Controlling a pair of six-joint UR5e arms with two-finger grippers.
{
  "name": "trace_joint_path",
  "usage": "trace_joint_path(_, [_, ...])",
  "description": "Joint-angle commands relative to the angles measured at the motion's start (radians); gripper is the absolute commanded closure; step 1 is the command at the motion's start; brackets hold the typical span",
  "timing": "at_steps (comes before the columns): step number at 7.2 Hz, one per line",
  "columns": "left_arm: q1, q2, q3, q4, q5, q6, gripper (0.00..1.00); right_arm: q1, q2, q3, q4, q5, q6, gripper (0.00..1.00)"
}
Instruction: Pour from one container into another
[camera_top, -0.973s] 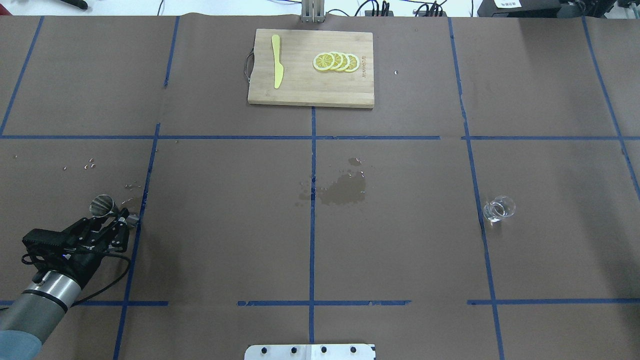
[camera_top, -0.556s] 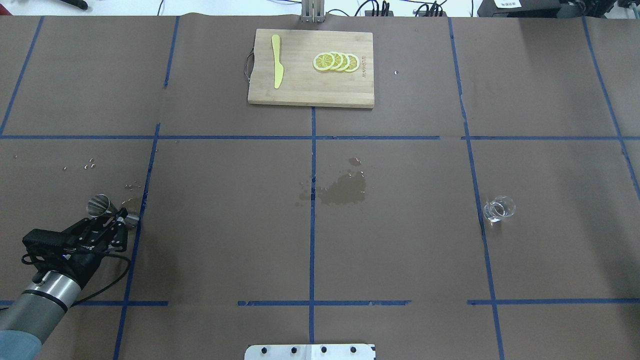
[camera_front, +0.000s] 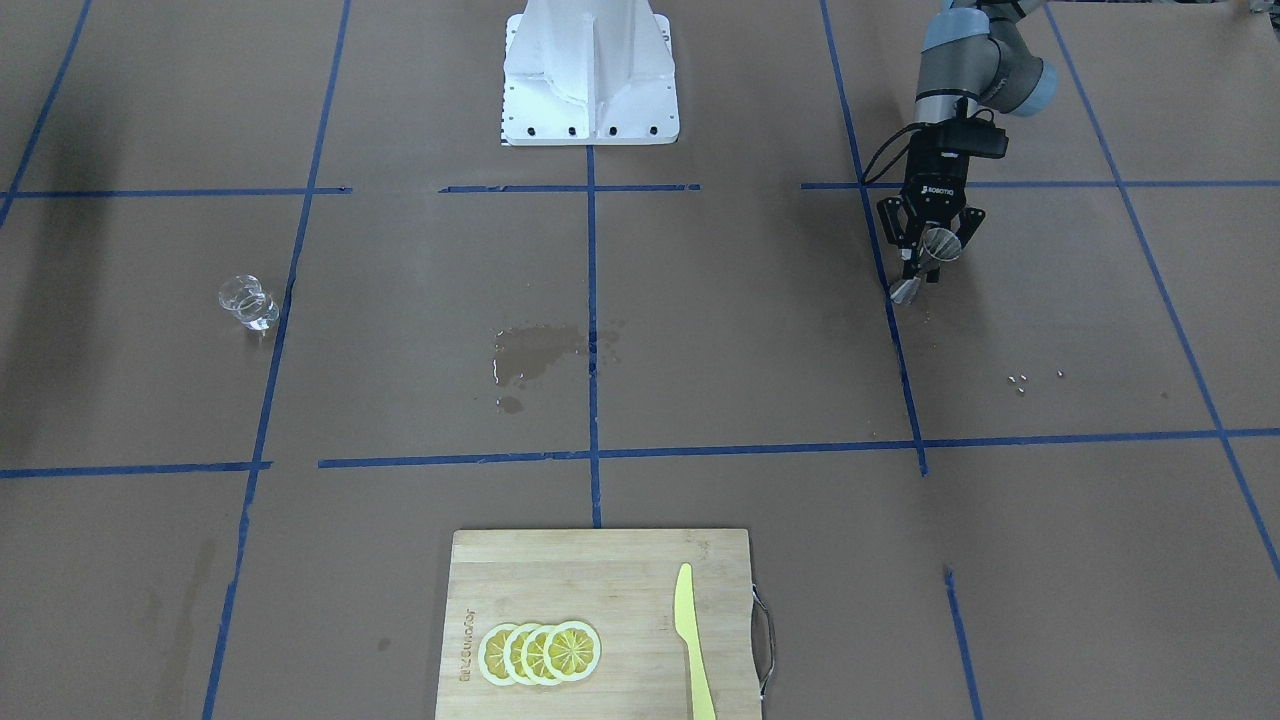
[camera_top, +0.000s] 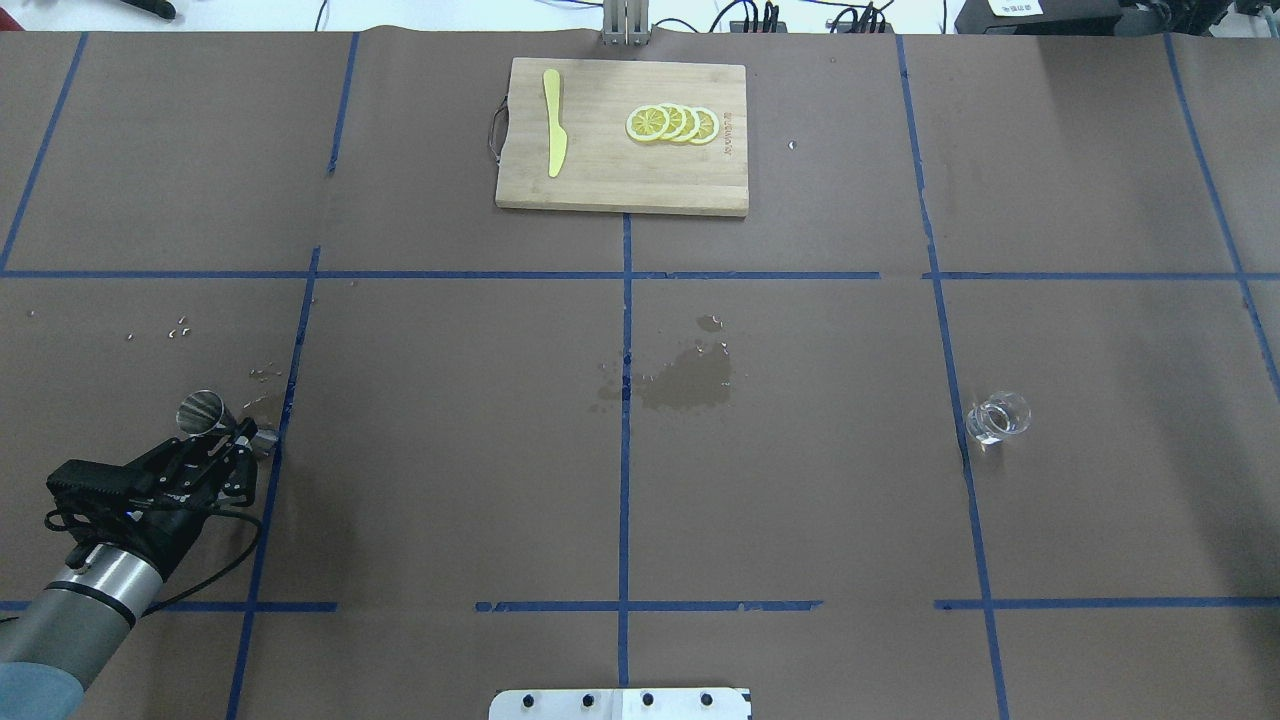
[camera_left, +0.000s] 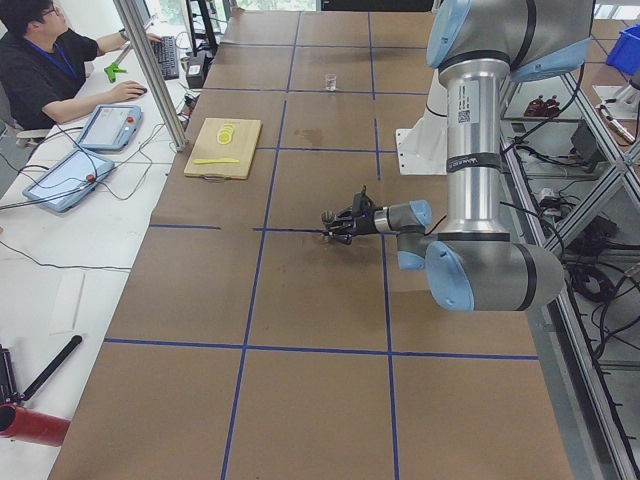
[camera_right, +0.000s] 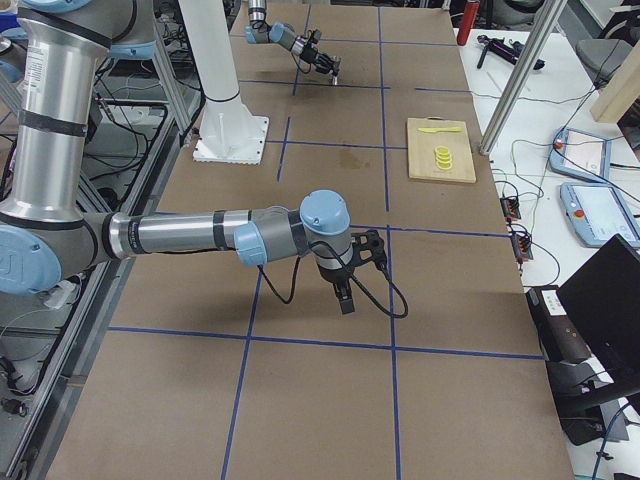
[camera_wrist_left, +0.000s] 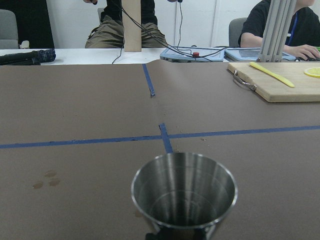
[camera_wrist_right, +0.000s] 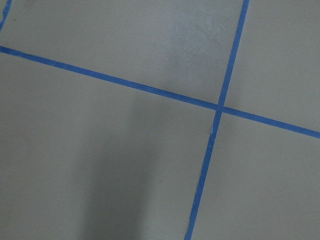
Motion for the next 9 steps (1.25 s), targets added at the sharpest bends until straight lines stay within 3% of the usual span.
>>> trace_joint_path(1, [0.002,0.000,0.000,0.000,0.000,0.000,0.62,0.000,0.000,-0.001,0.000,0.000,0.000,0.00])
trace_joint_path(2, [0.002,-0.002,0.000,0.000,0.000,0.000,0.63,0.000,0.000,-0.001,0.000,0.000,0.000,0.00])
trace_joint_path(4, [0.007,-0.005,0.000,-0.002,-0.002,0.000,1.00,0.000,0.001,-0.001,0.000,0.000,0.000,0.00])
trace_joint_path(6, [0.001,0.000,-0.015,-0.041,-0.002,0.014,1.00,0.000,0.003,-0.001,0.000,-0.002,0.000,0.00])
trace_joint_path(9, [-0.005,0.023,-0.011,-0.277,-0.008,0.211,1.00,0.000,0.003,-0.001,0.000,0.000,0.000,0.00])
